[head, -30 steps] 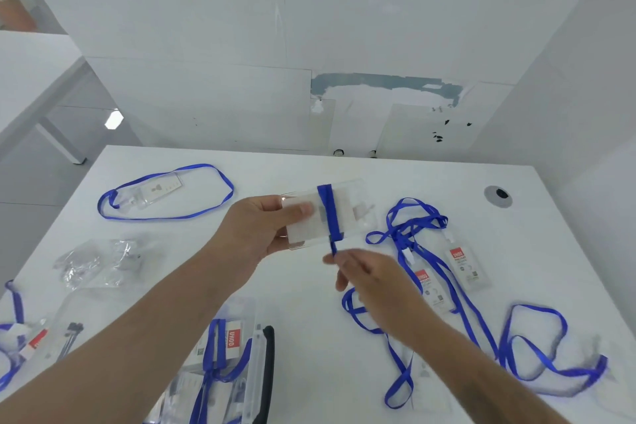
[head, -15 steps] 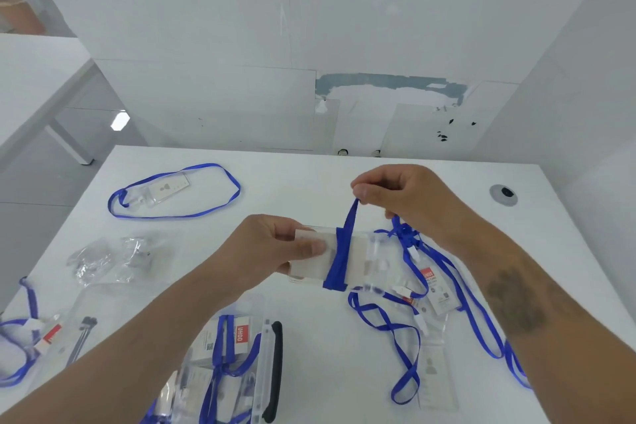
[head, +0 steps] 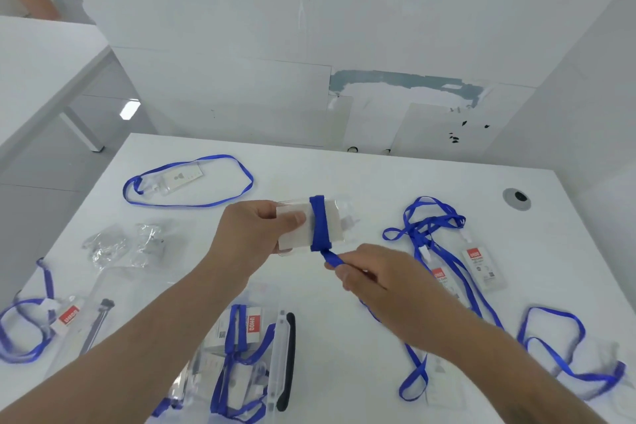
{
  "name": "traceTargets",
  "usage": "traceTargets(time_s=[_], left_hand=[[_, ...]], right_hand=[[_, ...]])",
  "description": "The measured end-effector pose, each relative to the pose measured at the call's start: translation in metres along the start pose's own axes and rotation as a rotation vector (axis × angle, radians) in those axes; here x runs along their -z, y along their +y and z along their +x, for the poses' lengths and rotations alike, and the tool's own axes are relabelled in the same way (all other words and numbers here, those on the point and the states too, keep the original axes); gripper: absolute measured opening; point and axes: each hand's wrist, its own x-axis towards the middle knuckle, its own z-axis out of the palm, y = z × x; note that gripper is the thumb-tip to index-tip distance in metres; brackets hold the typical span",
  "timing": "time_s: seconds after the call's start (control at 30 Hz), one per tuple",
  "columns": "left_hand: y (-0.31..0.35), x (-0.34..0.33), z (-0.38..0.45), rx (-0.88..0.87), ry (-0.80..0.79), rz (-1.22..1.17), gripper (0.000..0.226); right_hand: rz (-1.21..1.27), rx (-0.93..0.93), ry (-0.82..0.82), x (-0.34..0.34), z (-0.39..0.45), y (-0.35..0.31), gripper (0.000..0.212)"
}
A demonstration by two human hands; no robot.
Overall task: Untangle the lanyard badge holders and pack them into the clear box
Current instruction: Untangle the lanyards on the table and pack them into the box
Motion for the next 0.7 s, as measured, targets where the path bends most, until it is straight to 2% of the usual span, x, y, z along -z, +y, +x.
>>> traceTargets(time_s=[0.1, 0.23, 0.4, 0.57, 0.7], left_hand=[[-0.004, 0.011, -0.010, -0.055, -0.054, 0.115, 0.006], [-0.003, 0.032, -0.019, -0.061, -0.145, 0.229, 0.009], [-0.010, 0.070, -0.033, 0.009, -0.263, 0.212, 0.011], [-0.046, 0.118, -0.038, 0.149, -0.278, 0.249, 0.011], [-0.083, 0.151, -0.038, 0.204, -0.240, 0.261, 0.014]], right_hand=[[-0.189, 0.077, 0.082, 0.026, 0.003, -0.018, 0.022], [-0.126, 0.148, 0.163, 0.034, 0.021, -0.032, 0.006], [0.084, 0.067, 0.047, 0.001, 0.035, -0.051, 0.010], [0.181, 0.032, -0.073, -0.054, 0.042, -0.070, 0.017], [0.165, 0.012, -0.170, -0.099, 0.047, -0.086, 0.009]])
